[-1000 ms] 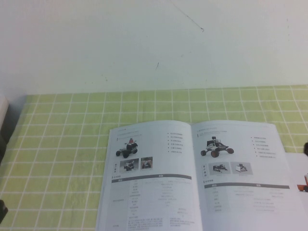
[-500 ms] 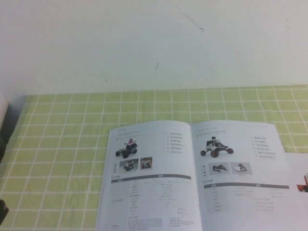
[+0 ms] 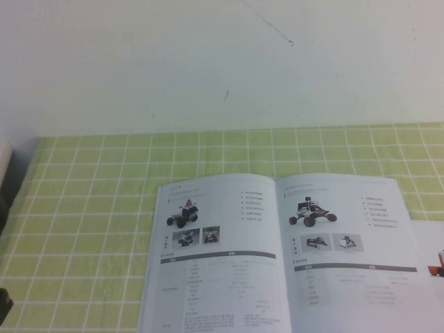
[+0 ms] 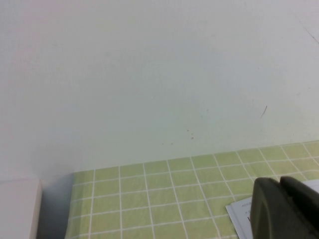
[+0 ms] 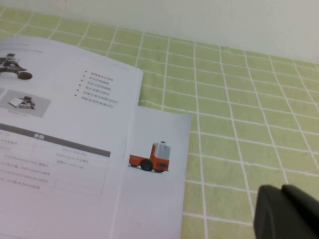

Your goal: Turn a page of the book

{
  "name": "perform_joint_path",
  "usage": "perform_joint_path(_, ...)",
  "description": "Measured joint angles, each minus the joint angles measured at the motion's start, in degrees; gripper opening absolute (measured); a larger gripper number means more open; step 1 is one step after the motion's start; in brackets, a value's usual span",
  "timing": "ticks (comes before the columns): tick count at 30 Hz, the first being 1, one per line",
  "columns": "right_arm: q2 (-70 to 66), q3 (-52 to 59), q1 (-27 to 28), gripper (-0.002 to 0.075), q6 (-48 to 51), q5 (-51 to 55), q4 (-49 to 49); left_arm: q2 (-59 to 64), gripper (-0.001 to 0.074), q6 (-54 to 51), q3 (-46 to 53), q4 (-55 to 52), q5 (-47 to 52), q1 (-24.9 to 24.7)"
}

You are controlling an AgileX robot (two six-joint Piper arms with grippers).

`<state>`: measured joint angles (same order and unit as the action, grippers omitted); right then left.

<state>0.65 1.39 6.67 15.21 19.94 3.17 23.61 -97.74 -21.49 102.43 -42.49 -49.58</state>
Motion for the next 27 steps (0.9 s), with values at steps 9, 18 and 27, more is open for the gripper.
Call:
perform_joint_path(9, 0.00, -0.10, 0.22, -0.0003, -0.86, 0.57, -1.46, 0.00, -0.0004, 0.00, 0.00, 0.00, 0.00, 0.00)
perform_joint_path(18, 0.00, -0.10, 0.22, -0.0003, -0.98, 0.57, -1.55, 0.00, -0.0004, -0.12, 0.00, 0.00, 0.00, 0.00)
perform_joint_path(27, 0.00, -0.10, 0.22, -0.0003, -0.98, 0.57, -1.55, 0.00, -0.0004, -0.12, 0.00, 0.00, 0.00, 0.00)
